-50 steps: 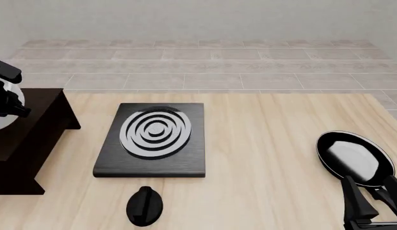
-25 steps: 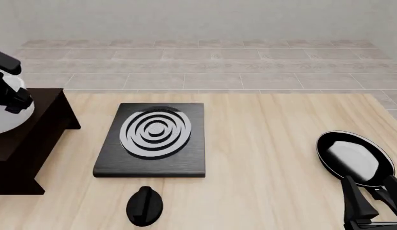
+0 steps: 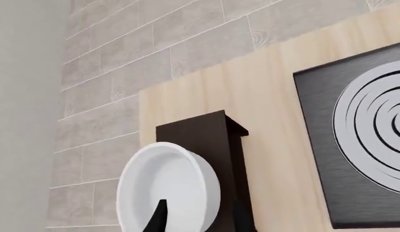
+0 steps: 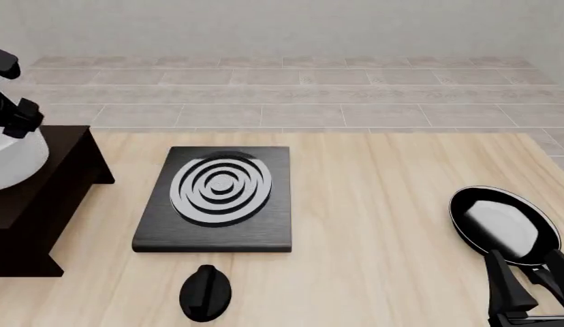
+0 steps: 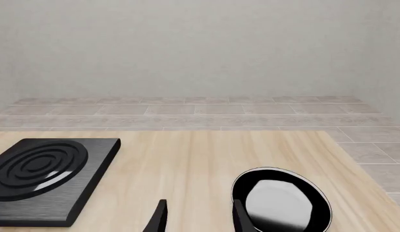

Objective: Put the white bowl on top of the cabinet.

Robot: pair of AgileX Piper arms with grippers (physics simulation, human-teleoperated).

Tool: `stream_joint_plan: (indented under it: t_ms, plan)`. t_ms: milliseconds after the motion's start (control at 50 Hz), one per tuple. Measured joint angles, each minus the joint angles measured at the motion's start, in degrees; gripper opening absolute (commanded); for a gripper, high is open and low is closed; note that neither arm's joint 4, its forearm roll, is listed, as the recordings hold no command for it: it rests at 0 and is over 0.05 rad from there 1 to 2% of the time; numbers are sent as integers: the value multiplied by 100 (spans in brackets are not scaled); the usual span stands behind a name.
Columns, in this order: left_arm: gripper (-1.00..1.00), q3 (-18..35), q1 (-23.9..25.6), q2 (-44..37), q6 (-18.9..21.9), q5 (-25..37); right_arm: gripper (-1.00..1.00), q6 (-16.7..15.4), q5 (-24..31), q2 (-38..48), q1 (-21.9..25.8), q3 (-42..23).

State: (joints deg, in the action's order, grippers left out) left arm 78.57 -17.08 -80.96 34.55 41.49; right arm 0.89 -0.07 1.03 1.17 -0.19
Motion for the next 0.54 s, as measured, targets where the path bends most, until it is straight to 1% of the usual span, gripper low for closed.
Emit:
stream_joint_plan:
  t_ms: [100,180,540]
  plan:
    - [100,-105,47,171,-131,-127,100,0,0,0,0,0]
    - [100,-203,95,348,-312,-267,100,1,0,0,0,0]
    - [100,-969,360,1353,-1130,-1122,100,1,0,1,0,0]
